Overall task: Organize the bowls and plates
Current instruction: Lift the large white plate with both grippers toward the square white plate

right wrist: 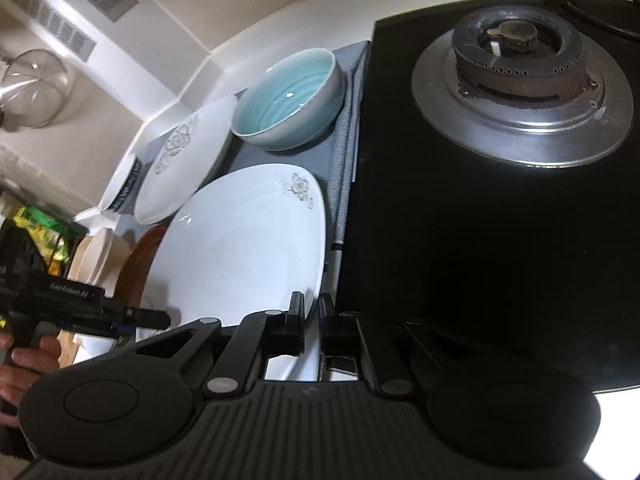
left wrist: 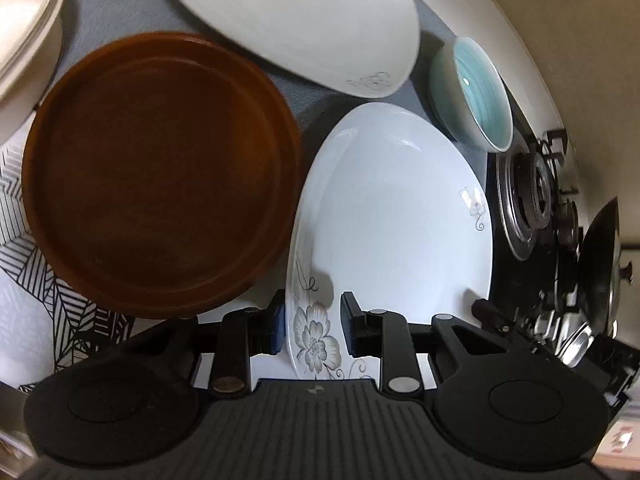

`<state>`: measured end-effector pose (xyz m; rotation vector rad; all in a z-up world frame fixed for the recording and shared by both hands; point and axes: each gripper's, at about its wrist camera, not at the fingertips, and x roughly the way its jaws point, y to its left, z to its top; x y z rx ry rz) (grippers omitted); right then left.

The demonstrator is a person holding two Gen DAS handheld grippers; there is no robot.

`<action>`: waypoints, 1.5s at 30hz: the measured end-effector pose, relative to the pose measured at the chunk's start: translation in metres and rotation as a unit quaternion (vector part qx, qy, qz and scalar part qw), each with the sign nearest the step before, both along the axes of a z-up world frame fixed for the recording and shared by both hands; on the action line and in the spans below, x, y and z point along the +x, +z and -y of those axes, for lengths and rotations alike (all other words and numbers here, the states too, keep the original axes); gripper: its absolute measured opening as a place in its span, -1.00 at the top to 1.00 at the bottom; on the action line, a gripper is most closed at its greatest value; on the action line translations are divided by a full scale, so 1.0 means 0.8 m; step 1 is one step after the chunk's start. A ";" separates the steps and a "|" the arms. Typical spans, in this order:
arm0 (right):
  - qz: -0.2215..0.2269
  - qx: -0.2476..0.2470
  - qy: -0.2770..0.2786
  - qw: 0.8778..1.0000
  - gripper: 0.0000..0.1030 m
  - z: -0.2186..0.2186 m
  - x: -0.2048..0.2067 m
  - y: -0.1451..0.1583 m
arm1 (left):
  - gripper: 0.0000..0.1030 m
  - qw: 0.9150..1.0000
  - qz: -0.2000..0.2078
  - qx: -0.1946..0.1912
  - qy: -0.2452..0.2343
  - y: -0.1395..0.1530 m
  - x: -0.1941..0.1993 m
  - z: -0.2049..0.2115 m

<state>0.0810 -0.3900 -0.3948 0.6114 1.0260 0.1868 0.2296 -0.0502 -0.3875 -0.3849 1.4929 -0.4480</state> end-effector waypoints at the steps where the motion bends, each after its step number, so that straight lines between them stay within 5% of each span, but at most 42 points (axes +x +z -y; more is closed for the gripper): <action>1: -0.005 0.004 0.001 1.000 0.86 0.001 0.000 -0.002 | 0.45 1.000 0.001 0.005 -0.005 -0.002 0.000 0.003; 6: -0.027 0.068 -0.028 0.997 0.77 0.019 0.009 -0.021 | 0.41 1.000 0.003 0.004 0.001 -0.002 0.005 0.009; 10: -0.003 0.022 -0.018 1.000 0.78 0.003 0.006 -0.011 | 0.44 0.998 0.029 0.044 -0.019 0.011 -0.010 0.026; 18: -0.001 0.037 -0.032 0.999 0.81 0.016 -0.011 -0.005 | 0.53 0.996 0.058 0.067 -0.031 0.039 -0.019 0.036; 29: -0.022 0.063 -0.025 0.997 0.74 0.017 -0.008 -0.019 | 0.52 0.990 0.067 0.106 -0.057 0.023 -0.014 0.045; 37: -0.028 0.072 -0.022 0.997 0.67 0.019 0.005 -0.025 | 0.01 0.991 0.073 0.092 -0.069 0.026 -0.006 0.041; 42: -0.024 0.072 -0.022 0.997 0.67 0.019 0.005 -0.022 | 0.36 0.985 0.088 0.124 -0.079 0.032 -0.007 0.045; 45: -0.023 0.114 -0.041 0.992 0.76 0.033 -0.004 -0.024 | 0.39 0.989 0.078 0.108 -0.069 0.036 -0.008 0.035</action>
